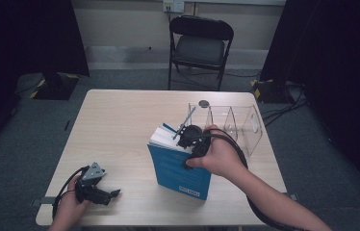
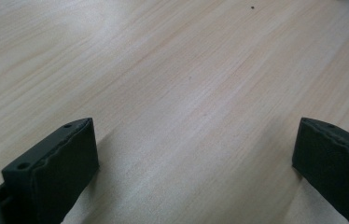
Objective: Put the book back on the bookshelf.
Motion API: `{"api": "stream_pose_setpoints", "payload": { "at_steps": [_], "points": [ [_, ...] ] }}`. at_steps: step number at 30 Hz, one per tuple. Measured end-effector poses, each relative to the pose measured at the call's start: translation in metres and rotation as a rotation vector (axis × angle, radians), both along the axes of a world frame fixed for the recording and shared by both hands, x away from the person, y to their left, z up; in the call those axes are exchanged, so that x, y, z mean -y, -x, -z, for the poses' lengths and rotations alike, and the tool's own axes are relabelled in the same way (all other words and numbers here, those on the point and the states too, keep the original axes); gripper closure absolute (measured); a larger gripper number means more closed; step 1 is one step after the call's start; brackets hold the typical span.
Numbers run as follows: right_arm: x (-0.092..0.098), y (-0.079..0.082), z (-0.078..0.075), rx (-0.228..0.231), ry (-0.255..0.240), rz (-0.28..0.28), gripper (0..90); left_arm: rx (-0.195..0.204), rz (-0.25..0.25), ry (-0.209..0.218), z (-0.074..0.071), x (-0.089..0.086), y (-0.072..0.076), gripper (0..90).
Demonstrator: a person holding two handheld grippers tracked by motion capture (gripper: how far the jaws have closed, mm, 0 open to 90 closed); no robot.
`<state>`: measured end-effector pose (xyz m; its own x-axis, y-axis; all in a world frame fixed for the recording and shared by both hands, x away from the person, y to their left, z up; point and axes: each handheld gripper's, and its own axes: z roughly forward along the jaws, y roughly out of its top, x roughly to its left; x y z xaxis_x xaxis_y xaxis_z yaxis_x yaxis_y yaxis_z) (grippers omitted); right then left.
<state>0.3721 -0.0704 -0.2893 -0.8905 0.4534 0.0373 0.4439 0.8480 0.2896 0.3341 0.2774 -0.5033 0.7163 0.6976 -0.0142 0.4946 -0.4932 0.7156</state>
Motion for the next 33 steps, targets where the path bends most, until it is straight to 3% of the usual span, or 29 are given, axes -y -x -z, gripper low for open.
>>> {"api": "stream_pose_setpoints", "payload": {
  "at_steps": [9, 31, 33],
  "points": [
    [0.020, 0.002, -0.014, 0.002, -0.048, 0.053, 61.6, 0.000, 0.005, -0.006, 0.000, 0.000, 0.000, 0.0],
    [0.073, 0.007, -0.024, -0.004, -0.042, 0.180, 61.6, 0.009, 0.012, -0.017, -0.001, -0.001, -0.001, 0.0],
    [0.078, 0.007, -0.024, 0.000, -0.035, 0.185, 61.6, -0.002, 0.007, -0.004, 0.000, 0.000, -0.001, 0.0]
  ]
}}
